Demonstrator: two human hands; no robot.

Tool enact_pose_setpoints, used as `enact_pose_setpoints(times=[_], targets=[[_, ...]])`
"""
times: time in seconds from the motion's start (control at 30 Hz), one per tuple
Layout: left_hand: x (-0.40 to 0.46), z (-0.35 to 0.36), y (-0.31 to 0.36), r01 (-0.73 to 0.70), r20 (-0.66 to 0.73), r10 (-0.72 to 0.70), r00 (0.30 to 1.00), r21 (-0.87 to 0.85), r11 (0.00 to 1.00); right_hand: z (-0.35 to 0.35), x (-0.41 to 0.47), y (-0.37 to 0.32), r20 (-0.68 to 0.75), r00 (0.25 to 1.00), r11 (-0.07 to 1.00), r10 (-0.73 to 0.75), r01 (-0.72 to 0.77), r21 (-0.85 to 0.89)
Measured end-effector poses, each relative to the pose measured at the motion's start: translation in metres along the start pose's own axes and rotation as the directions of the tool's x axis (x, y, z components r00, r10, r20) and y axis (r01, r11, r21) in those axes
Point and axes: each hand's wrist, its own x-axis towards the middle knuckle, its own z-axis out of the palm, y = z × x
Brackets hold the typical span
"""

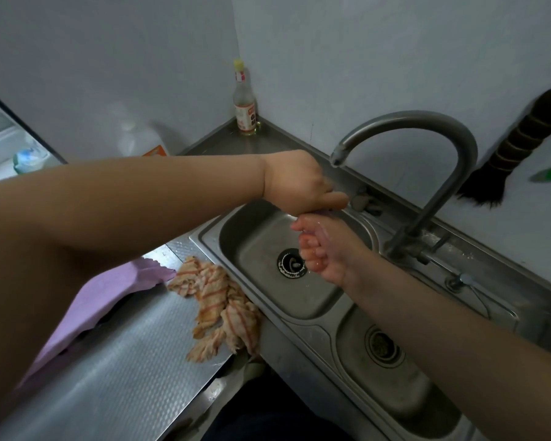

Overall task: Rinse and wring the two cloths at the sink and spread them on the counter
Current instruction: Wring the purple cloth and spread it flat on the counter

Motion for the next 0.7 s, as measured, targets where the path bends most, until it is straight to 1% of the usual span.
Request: enact_pose_setpoints(times=[0.13, 0.2, 0.27, 0.3, 0.33, 0.37, 0.4, 0.43, 0.47, 0.5, 0.57, 0.63, 0.67, 0.7], targets=[[0.005, -0.004, 0.006, -0.017, -0.025, 0.017, 1.0, 0.016, 1.0, -0.007, -0.006, 0.002, 0.026, 1.0, 1.0, -0.003, 0.003, 0.001], [0.007, -0.002, 0.011, -0.003, -0.027, 0.003, 1.0, 0.005, 1.0, -0.009, -0.007, 0.005, 0.024, 1.0, 1.0, 0.004, -0.003, -0.019], [0.007, -0.001, 0.017, 0.081, 0.013, -0.08, 0.997, -0.016, 0.997, -0.013, -0.007, 0.006, 0.037, 0.999, 0.999, -0.016, 0.017, -0.029], [0.006, 0.001, 0.021, 0.164, 0.051, -0.163, 0.985, -0.022, 0.986, -0.015, -0.009, 0.006, 0.049, 0.998, 0.998, -0.038, 0.04, -0.04], [0.003, 0.001, 0.026, 0.274, 0.091, -0.271, 0.958, -0.021, 0.961, -0.017, -0.011, 0.004, 0.064, 0.996, 0.996, -0.06, 0.064, -0.069], [0.0, 0.002, 0.032, 0.405, 0.129, -0.401, 0.907, -0.009, 0.914, -0.019, -0.012, 0.002, 0.063, 0.995, 0.987, -0.08, 0.088, -0.132], [-0.003, 0.001, 0.039, 0.541, 0.174, -0.534, 0.827, 0.01, 0.841, -0.023, -0.012, 0.0, 0.04, 0.995, 0.97, -0.091, 0.098, -0.223], [-0.007, 0.001, 0.046, 0.66, 0.246, -0.644, 0.724, 0.025, 0.751, -0.025, -0.012, -0.001, 0.007, 0.992, 0.937, -0.126, 0.121, -0.329], [-0.01, 0.0, 0.053, 0.748, 0.334, -0.71, 0.62, 0.022, 0.663, -0.026, -0.011, -0.002, -0.016, 0.984, 0.893, -0.176, 0.153, -0.423], [-0.015, -0.001, 0.06, 0.809, 0.414, -0.735, 0.537, -0.007, 0.587, -0.027, -0.008, -0.002, -0.028, 0.973, 0.858, -0.228, 0.187, -0.478], [-0.025, -0.005, 0.071, 0.89, 0.508, -0.744, 0.433, -0.108, 0.444, -0.028, -0.004, 0.0, -0.006, 0.937, 0.778, -0.35, 0.287, -0.559], [-0.038, -0.013, 0.079, 0.933, 0.57, -0.739, 0.359, -0.245, 0.264, -0.029, 0.001, 0.005, 0.033, 0.877, 0.67, -0.479, 0.389, -0.632], [-0.046, -0.021, 0.083, 0.934, 0.609, -0.722, 0.329, -0.325, 0.151, -0.026, 0.003, 0.006, 0.054, 0.845, 0.624, -0.532, 0.435, -0.65], [-0.054, -0.029, 0.087, 0.917, 0.644, -0.698, 0.313, -0.397, 0.045, -0.024, 0.004, 0.006, 0.074, 0.816, 0.591, -0.573, 0.474, -0.652]])
